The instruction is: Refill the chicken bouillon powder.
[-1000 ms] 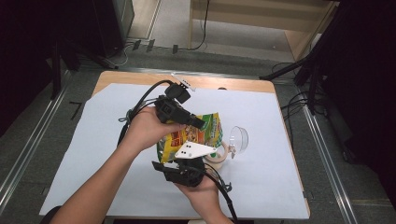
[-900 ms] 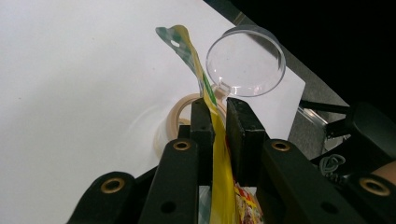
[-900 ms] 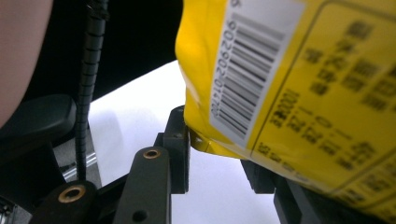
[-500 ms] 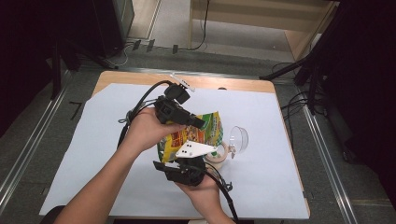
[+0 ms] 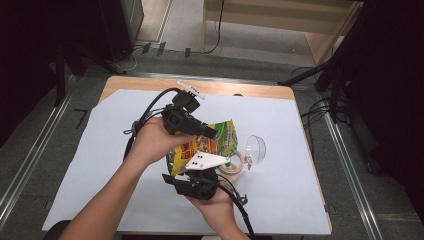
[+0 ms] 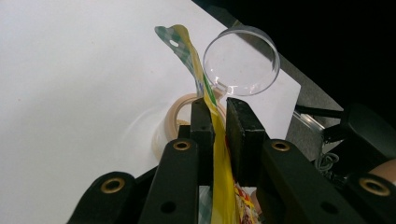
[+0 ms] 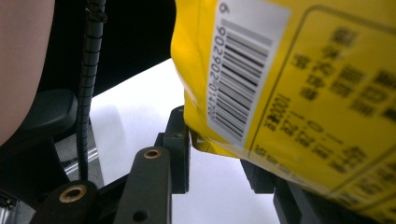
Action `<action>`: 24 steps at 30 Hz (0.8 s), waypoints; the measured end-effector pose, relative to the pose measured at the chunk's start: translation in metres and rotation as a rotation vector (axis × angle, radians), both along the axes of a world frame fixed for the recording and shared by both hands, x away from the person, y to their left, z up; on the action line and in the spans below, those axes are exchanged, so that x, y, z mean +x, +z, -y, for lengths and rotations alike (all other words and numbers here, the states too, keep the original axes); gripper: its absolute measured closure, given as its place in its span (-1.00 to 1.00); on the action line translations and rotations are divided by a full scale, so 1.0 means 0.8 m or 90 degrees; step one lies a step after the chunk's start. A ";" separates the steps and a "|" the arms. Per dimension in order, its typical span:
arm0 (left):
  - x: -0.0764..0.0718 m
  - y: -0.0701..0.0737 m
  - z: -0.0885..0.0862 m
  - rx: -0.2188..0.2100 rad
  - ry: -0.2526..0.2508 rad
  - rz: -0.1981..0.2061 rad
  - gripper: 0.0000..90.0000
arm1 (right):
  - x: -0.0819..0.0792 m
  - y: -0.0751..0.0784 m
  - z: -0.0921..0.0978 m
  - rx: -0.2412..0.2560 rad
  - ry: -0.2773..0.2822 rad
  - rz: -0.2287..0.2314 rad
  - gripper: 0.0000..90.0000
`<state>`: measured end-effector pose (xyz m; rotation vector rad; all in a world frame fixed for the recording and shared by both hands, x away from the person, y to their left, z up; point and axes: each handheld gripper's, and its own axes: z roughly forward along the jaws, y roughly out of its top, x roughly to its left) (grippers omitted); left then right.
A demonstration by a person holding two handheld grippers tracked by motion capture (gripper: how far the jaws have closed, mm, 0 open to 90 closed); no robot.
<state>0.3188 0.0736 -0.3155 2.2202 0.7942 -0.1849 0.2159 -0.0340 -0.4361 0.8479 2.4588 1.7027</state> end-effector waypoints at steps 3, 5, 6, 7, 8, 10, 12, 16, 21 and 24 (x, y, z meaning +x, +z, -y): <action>0.002 -0.002 -0.002 0.000 0.000 -0.003 0.83 | 0.000 0.000 0.000 -0.001 0.001 0.002 0.51; 0.002 -0.002 -0.003 0.001 0.002 -0.003 0.83 | 0.000 0.000 0.000 -0.004 0.002 0.006 0.51; 0.001 -0.002 -0.003 -0.002 0.001 -0.002 0.83 | -0.001 0.000 0.000 -0.004 0.001 0.006 0.51; 0.001 -0.002 -0.003 -0.001 0.000 0.000 0.83 | -0.001 0.000 0.000 -0.003 0.001 0.007 0.51; 0.001 -0.002 -0.002 -0.002 0.000 0.001 0.83 | -0.001 0.000 0.000 -0.004 0.000 0.008 0.51; 0.002 -0.002 -0.002 -0.001 -0.002 0.000 0.83 | -0.001 0.000 0.000 -0.004 0.000 0.008 0.51; 0.002 -0.002 -0.002 -0.003 0.000 -0.001 0.83 | 0.000 -0.001 0.000 -0.004 0.001 0.007 0.51; 0.003 -0.003 -0.002 -0.004 0.001 0.000 0.83 | 0.000 -0.001 0.001 -0.006 0.002 0.007 0.51; 0.002 -0.002 -0.002 -0.002 0.002 0.001 0.83 | 0.001 -0.001 0.001 -0.005 0.002 0.006 0.51; 0.001 -0.001 -0.002 -0.001 0.002 0.003 0.83 | 0.000 0.000 0.000 -0.002 0.002 0.006 0.51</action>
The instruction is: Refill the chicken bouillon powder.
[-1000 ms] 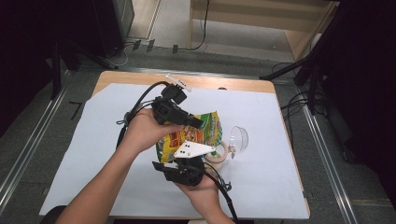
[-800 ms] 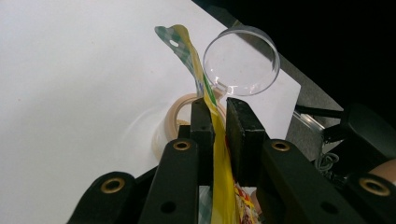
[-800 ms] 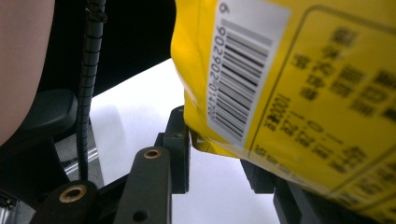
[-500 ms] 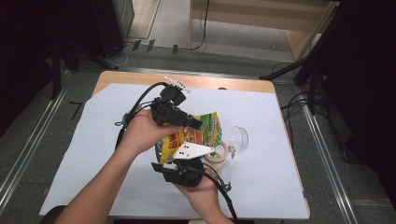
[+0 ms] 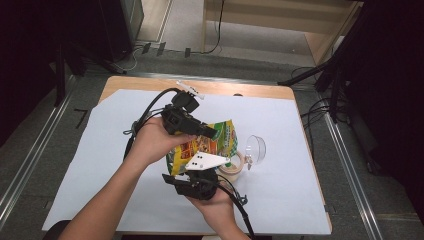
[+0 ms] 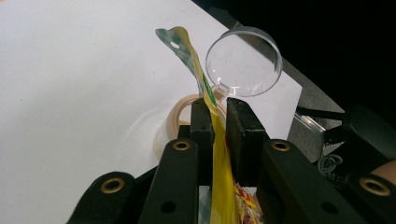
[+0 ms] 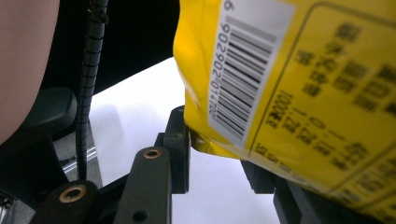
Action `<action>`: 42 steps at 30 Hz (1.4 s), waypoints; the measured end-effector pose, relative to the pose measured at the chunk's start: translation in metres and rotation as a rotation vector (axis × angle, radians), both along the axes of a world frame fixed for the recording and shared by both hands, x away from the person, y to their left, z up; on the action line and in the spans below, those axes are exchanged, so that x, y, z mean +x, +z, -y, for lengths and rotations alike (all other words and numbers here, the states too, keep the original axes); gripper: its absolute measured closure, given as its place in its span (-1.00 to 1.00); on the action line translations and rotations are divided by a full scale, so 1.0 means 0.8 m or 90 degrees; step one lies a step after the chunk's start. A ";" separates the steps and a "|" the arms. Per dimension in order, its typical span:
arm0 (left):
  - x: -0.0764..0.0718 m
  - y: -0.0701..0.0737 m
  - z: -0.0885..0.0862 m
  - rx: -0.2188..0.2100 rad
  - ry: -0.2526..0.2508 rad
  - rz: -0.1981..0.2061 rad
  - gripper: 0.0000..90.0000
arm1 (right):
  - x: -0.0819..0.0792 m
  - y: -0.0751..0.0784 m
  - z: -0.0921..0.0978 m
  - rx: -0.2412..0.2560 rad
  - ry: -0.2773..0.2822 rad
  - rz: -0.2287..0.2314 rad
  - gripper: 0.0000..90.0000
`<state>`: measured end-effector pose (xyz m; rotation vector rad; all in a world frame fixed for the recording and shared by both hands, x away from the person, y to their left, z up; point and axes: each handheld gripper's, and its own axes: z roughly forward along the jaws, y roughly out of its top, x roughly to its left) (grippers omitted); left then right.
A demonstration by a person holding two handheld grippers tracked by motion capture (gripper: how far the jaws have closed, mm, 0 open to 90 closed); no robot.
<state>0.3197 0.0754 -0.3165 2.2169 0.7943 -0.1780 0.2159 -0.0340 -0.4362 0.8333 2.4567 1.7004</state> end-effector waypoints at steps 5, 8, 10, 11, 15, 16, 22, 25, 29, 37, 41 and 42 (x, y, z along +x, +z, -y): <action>-0.002 0.001 0.000 0.001 0.000 0.001 0.83 | 0.000 0.000 -0.001 -0.001 0.000 0.003 0.51; -0.004 0.001 0.000 -0.002 0.001 0.002 0.83 | 0.000 -0.001 -0.001 -0.003 0.000 0.001 0.51; -0.006 0.003 0.000 0.004 0.000 0.006 0.83 | 0.000 -0.001 -0.001 -0.003 -0.001 -0.001 0.51; -0.007 0.003 0.000 0.001 0.001 0.008 0.83 | 0.000 -0.001 -0.002 -0.004 0.000 0.000 0.51; -0.008 0.003 0.000 0.002 0.001 0.008 0.83 | 0.001 -0.002 -0.002 -0.007 0.000 -0.002 0.52; -0.008 0.003 0.000 0.001 0.002 0.008 0.83 | 0.000 -0.002 -0.002 -0.008 0.000 -0.002 0.52; -0.004 0.001 -0.003 -0.001 0.004 0.002 0.82 | -0.002 0.001 -0.002 0.000 0.005 0.000 0.51; -0.002 0.000 -0.002 -0.002 0.002 0.000 0.82 | -0.002 0.001 -0.001 0.001 0.007 -0.003 0.51; -0.001 -0.002 -0.001 -0.001 0.001 -0.003 0.82 | -0.003 0.002 0.000 0.001 0.006 -0.006 0.51; 0.006 -0.005 0.001 -0.010 -0.003 -0.015 0.81 | -0.003 0.002 0.003 0.002 0.004 -0.007 0.51; 0.008 -0.005 0.001 -0.009 -0.005 -0.018 0.81 | -0.003 0.002 0.004 0.001 0.001 -0.005 0.51; 0.008 -0.005 0.002 -0.009 -0.007 -0.020 0.81 | -0.003 0.002 0.004 0.002 0.001 -0.004 0.51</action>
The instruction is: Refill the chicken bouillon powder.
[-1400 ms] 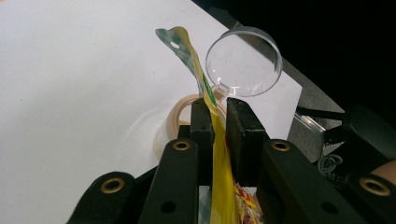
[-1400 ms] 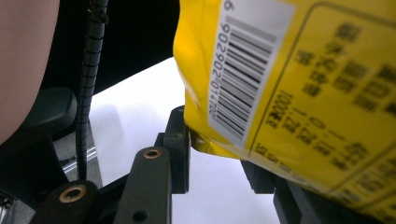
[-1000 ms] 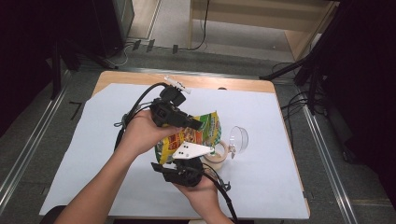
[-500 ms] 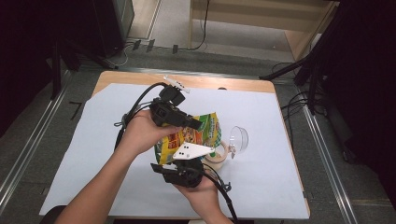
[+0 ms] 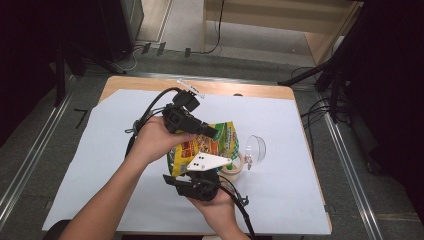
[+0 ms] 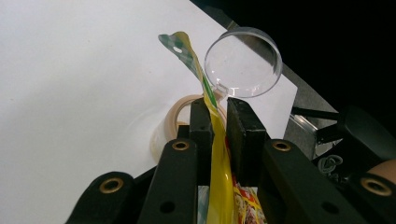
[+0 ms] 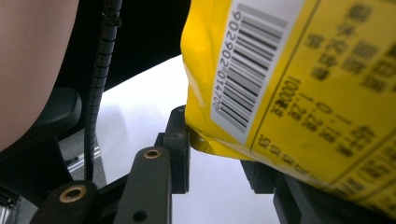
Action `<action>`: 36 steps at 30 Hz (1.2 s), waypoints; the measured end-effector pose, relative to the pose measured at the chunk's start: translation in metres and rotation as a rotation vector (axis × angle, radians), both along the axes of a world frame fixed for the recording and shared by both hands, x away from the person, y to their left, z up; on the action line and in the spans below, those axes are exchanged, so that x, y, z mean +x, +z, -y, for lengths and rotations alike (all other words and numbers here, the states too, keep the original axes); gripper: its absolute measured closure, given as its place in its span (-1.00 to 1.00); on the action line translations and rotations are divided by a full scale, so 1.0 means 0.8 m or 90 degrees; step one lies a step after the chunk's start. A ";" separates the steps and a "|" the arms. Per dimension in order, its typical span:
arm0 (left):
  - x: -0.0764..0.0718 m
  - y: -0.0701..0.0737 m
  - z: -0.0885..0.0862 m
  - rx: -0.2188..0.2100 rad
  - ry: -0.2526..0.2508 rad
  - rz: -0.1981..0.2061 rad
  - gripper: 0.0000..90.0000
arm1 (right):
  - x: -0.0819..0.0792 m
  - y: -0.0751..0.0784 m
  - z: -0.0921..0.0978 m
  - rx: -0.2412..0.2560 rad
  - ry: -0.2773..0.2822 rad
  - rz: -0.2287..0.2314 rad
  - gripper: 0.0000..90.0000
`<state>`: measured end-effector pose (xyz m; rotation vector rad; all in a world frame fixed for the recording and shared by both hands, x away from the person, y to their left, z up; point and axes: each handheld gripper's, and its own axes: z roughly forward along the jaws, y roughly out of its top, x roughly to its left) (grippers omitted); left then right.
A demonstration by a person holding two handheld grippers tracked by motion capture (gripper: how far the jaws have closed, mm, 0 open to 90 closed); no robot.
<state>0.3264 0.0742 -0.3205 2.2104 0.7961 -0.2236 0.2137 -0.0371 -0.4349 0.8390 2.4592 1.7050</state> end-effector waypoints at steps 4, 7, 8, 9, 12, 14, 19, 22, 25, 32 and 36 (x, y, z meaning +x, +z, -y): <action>-0.001 0.001 0.004 0.001 -0.005 0.002 0.81 | 0.000 0.000 0.001 0.000 -0.005 -0.001 0.51; 0.000 0.002 0.006 0.002 -0.005 0.000 0.81 | 0.000 -0.001 0.002 0.003 -0.008 -0.003 0.51; 0.002 0.001 0.005 0.000 -0.006 -0.002 0.81 | 0.001 0.000 0.002 0.004 -0.008 -0.003 0.51; 0.002 0.001 0.005 0.003 -0.003 -0.003 0.81 | 0.000 0.000 0.002 0.003 -0.009 -0.002 0.51; 0.002 0.000 0.005 0.003 -0.003 -0.001 0.81 | 0.000 0.000 0.003 -0.001 -0.008 -0.002 0.51; 0.000 0.001 0.005 0.004 -0.003 0.002 0.81 | 0.000 0.000 0.002 0.000 -0.009 0.000 0.51; -0.002 0.004 0.005 0.003 -0.003 0.009 0.81 | 0.001 0.000 0.002 0.002 -0.008 0.002 0.51; -0.002 0.004 0.004 0.005 -0.001 0.010 0.81 | 0.000 0.001 0.001 0.004 -0.006 0.002 0.51; -0.002 0.005 0.003 0.005 -0.001 0.010 0.81 | 0.000 0.001 0.000 0.003 -0.005 0.002 0.51; -0.002 0.005 0.001 0.006 0.000 0.011 0.81 | 0.000 0.002 -0.001 0.002 -0.005 0.001 0.51; -0.002 0.005 0.001 0.003 0.000 0.011 0.81 | 0.000 0.002 -0.001 0.002 -0.004 0.004 0.51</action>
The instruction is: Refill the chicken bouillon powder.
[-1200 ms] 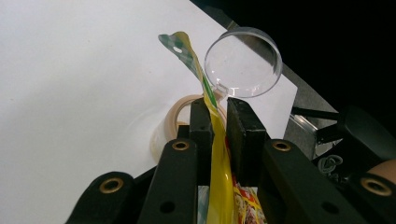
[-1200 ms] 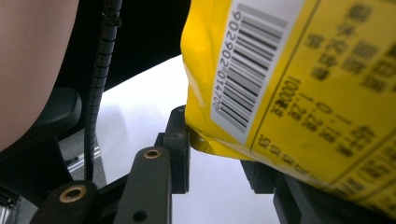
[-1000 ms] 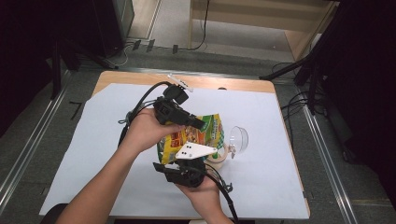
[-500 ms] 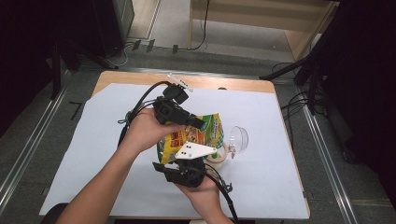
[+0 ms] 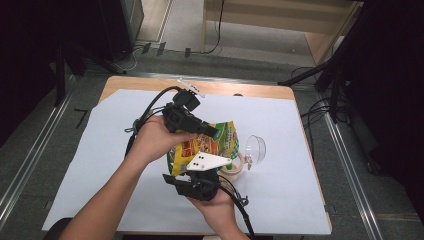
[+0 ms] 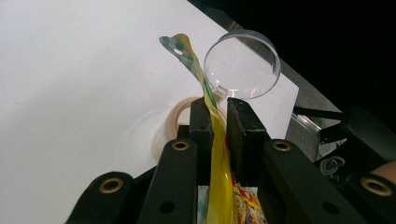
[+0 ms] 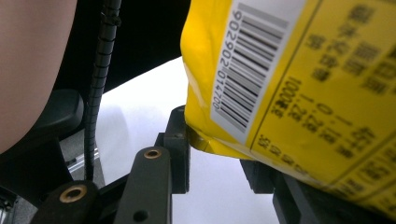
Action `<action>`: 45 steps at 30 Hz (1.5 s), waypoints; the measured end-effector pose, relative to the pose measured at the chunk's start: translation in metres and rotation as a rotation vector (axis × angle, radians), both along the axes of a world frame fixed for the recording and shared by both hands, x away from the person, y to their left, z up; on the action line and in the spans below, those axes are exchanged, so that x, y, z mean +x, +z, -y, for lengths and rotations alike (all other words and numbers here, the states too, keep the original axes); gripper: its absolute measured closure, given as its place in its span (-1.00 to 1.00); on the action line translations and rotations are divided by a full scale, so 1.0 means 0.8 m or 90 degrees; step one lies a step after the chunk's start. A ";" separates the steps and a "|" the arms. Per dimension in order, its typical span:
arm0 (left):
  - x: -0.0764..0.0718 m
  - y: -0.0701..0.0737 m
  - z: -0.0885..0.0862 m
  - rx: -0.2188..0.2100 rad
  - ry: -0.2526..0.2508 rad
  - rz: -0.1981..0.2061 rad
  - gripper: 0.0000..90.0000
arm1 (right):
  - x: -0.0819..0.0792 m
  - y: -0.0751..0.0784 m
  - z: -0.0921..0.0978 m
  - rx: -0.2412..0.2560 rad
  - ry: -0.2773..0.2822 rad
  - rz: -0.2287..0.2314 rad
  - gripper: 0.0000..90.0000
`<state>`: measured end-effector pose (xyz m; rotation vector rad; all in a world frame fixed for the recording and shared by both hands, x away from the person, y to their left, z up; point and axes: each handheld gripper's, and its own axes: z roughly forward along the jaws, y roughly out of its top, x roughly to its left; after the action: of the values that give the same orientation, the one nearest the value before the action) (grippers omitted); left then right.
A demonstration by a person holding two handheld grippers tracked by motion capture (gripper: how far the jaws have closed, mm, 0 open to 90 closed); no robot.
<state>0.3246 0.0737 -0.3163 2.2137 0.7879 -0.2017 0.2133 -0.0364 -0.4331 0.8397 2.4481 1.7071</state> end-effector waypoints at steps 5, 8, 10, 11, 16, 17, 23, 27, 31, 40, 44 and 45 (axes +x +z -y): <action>0.000 0.000 0.000 0.001 0.000 0.001 0.81 | 0.000 0.000 0.000 -0.002 0.000 -0.001 0.52; 0.000 0.000 0.000 -0.002 0.000 0.002 0.81 | 0.000 0.000 0.000 -0.002 0.000 0.001 0.52; 0.000 0.000 -0.001 -0.003 0.000 0.001 0.81 | 0.000 0.000 0.000 -0.001 -0.001 0.002 0.52; 0.000 0.000 -0.001 0.000 0.001 0.001 0.81 | 0.000 0.001 0.000 0.000 -0.001 0.001 0.52; 0.000 0.000 -0.001 -0.001 0.001 0.002 0.81 | 0.001 0.000 -0.001 0.001 0.000 0.002 0.51; 0.000 0.000 -0.001 -0.003 0.001 0.001 0.81 | 0.001 0.000 -0.001 0.002 -0.001 0.001 0.52; -0.001 0.002 -0.002 0.003 0.003 0.004 0.81 | 0.002 0.000 -0.004 0.004 -0.003 -0.003 0.52; -0.002 0.003 -0.002 0.000 0.005 0.008 0.81 | 0.002 0.001 -0.004 0.003 -0.002 -0.002 0.52; -0.002 0.003 -0.002 0.001 0.005 0.008 0.81 | 0.002 0.001 -0.004 0.003 -0.003 -0.003 0.52; -0.001 0.004 -0.004 -0.007 0.004 0.005 0.81 | 0.002 0.004 -0.005 0.004 -0.002 0.000 0.52; -0.001 0.004 -0.003 -0.004 0.004 0.007 0.81 | 0.003 0.002 -0.005 0.004 -0.003 -0.004 0.52; -0.002 0.004 -0.003 -0.002 0.003 0.007 0.81 | 0.003 0.002 -0.006 0.005 -0.003 -0.005 0.52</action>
<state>0.3234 0.0760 -0.3132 2.2084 0.7867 -0.1880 0.2154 -0.0320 -0.4312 0.8534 2.4442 1.7171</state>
